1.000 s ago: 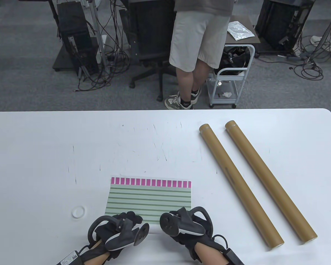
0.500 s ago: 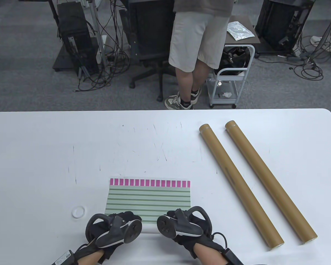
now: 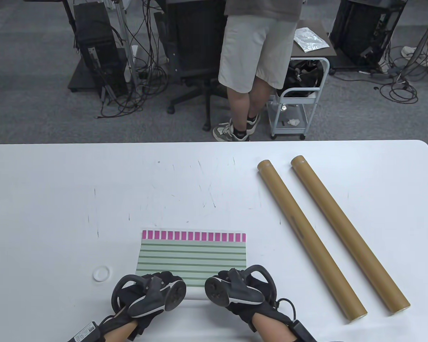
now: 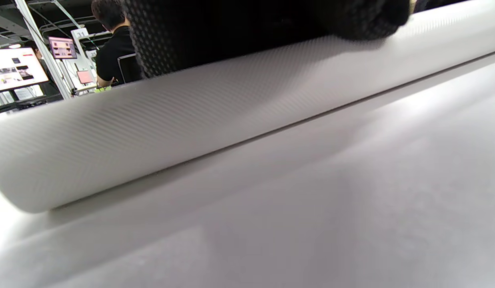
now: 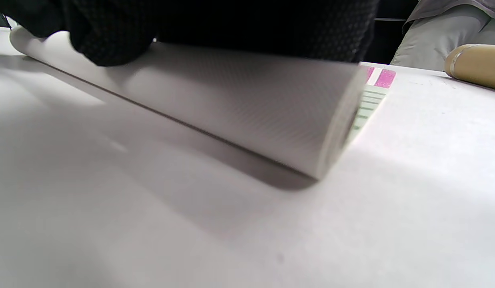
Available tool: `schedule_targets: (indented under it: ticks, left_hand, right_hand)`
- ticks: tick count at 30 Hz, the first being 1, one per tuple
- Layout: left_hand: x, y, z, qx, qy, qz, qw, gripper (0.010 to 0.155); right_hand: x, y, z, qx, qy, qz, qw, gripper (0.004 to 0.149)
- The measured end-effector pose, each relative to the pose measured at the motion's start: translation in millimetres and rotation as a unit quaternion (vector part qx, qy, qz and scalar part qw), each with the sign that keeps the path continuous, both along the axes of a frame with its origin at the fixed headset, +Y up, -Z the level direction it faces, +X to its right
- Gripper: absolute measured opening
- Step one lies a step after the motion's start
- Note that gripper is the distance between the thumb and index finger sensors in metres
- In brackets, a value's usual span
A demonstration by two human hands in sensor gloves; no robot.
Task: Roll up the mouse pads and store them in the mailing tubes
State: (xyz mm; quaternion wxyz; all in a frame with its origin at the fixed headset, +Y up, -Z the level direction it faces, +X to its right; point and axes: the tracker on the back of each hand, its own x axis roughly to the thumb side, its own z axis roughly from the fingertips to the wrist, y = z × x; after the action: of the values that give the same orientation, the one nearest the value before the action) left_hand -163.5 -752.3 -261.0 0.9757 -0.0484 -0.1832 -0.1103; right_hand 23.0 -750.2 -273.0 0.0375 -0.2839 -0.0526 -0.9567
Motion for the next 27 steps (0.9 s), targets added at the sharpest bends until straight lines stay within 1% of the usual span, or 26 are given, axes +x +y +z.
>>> schedule_targets:
  ticks: [3, 9, 11, 13, 15, 16, 18, 19, 20, 21, 24, 27]
  left_hand:
    - [1, 0, 2, 0.013, -0.012, -0.018, 1.0, 0.046]
    - [4, -1, 0, 0.031, -0.004, -0.049, 0.998, 0.043]
    - [3, -2, -4, 0.013, 0.005, -0.044, 0.999, 0.043]
    - [1, -4, -8, 0.002, 0.015, -0.036, 0.999, 0.043]
    - [-1, -4, -10, -0.003, 0.02, -0.031, 0.999, 0.044]
    - [-2, -4, -10, -0.008, 0.023, -0.026, 0.999, 0.044]
    - [-2, -4, -8, -0.001, 0.024, -0.027, 0.999, 0.045]
    - [-3, -4, -6, 0.009, 0.03, -0.028, 0.999, 0.047]
    - [-4, -3, -5, 0.012, 0.032, -0.029, 0.999, 0.051]
    - [-6, -1, -3, 0.019, 0.033, -0.03, 0.999, 0.052]
    - [-9, 0, -1, 0.025, 0.031, -0.043, 0.998, 0.045]
    - [-9, 1, -1, 0.014, 0.032, -0.038, 0.999, 0.046]
  right_hand:
    - [0, 0, 0, -0.002, 0.002, 0.002, 1.0, 0.05]
    - [1, -1, -1, -0.006, -0.007, -0.003, 1.0, 0.048]
    - [2, 5, -1, -0.004, -0.007, -0.003, 1.0, 0.047]
    - [2, 12, 2, 0.023, -0.003, -0.015, 1.0, 0.048]
    - [-1, 10, 4, 0.017, 0.002, -0.013, 1.0, 0.05]
    - [-2, 5, 4, 0.009, 0.005, 0.011, 1.0, 0.054]
    - [-3, 3, 2, 0.021, 0.01, 0.036, 0.999, 0.056]
    - [-2, 1, 0, 0.003, 0.01, 0.044, 0.999, 0.058]
    - [-1, 0, -2, -0.013, 0.005, 0.036, 0.999, 0.057]
    - [1, 0, -4, -0.023, -0.001, 0.013, 1.0, 0.056]
    - [4, 0, -8, -0.032, -0.01, 0.005, 0.999, 0.054]
    - [5, 0, -9, -0.035, -0.009, 0.0, 0.999, 0.053]
